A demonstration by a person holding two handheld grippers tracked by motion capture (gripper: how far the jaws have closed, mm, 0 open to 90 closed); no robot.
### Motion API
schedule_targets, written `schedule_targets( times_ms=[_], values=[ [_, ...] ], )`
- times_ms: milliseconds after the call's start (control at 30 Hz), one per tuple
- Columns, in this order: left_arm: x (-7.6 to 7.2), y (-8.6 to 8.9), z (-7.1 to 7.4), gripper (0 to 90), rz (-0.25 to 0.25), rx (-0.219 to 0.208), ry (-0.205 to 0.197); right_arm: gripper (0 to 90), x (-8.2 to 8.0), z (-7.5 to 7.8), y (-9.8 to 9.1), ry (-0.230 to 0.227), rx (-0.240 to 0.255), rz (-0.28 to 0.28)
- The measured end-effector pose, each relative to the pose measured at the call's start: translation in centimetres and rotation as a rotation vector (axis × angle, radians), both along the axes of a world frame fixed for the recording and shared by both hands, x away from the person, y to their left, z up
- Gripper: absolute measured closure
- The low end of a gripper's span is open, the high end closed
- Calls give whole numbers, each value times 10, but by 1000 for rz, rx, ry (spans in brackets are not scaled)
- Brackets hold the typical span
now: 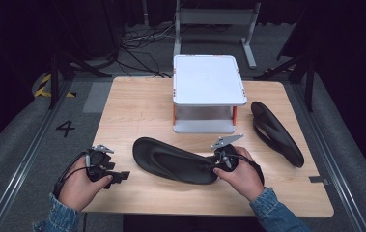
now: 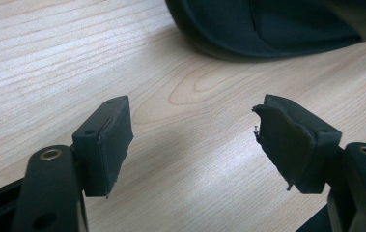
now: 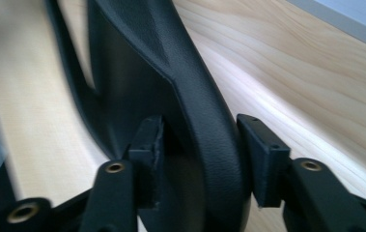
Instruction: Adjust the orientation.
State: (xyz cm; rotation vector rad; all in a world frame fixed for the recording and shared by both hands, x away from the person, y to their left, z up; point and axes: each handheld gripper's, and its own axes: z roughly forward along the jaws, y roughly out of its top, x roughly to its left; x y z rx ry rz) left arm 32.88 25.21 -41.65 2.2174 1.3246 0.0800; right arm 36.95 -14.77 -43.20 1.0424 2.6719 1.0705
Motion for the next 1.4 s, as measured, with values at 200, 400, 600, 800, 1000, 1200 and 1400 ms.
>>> schedule_targets(
  times_ms=[200, 400, 600, 800, 1000, 1200, 1400],
  values=[
    [0, 0, 0, 286, 2, -2, 2, 512, 3, -2, -9, -67, -125, -67],
    [-2, 1, 0, 286, 8, 3, 3, 483, 9, 13, 1, -179, -112, 5],
    [-14, 14, -1, 286, 55, 0, -5, 587, 26, 8, 36, -209, -165, 108],
    [-20, 22, -3, 288, 77, 0, 1, 679, 33, -4, 59, -223, -208, 174],
    [-19, 21, -4, 287, 67, 4, 8, 841, 36, -4, 59, -240, -211, 156],
    [-10, 12, -3, 287, 42, 7, 8, 844, 31, -1, 41, -215, -225, 65],
    [-1, 4, -1, 287, 9, 2, 6, 844, 24, 5, 8, -193, -260, -70]
  ],
)
